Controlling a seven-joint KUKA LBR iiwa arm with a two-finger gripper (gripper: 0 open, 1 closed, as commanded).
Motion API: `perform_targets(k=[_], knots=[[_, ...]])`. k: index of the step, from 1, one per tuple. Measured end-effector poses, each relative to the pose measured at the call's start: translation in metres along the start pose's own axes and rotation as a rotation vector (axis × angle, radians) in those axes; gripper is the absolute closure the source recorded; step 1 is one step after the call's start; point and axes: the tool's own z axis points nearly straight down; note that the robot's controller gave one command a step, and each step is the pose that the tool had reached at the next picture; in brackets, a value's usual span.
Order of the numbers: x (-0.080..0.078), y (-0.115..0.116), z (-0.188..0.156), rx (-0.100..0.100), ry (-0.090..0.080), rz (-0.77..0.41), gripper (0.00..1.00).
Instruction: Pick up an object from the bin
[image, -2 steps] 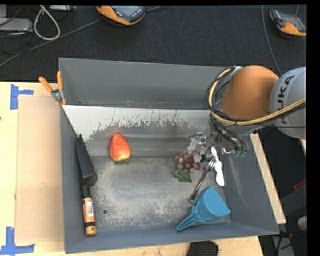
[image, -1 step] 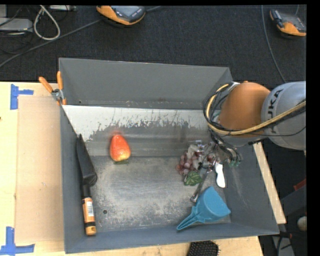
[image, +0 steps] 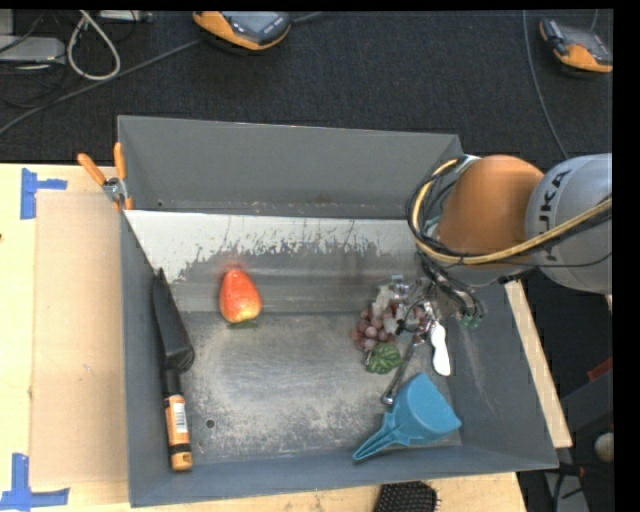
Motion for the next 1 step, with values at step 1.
perform_targets(k=[1], knots=[[-0.0034,-0.0135,0.0154,-0.004,-0.014,0.043,1.00]])
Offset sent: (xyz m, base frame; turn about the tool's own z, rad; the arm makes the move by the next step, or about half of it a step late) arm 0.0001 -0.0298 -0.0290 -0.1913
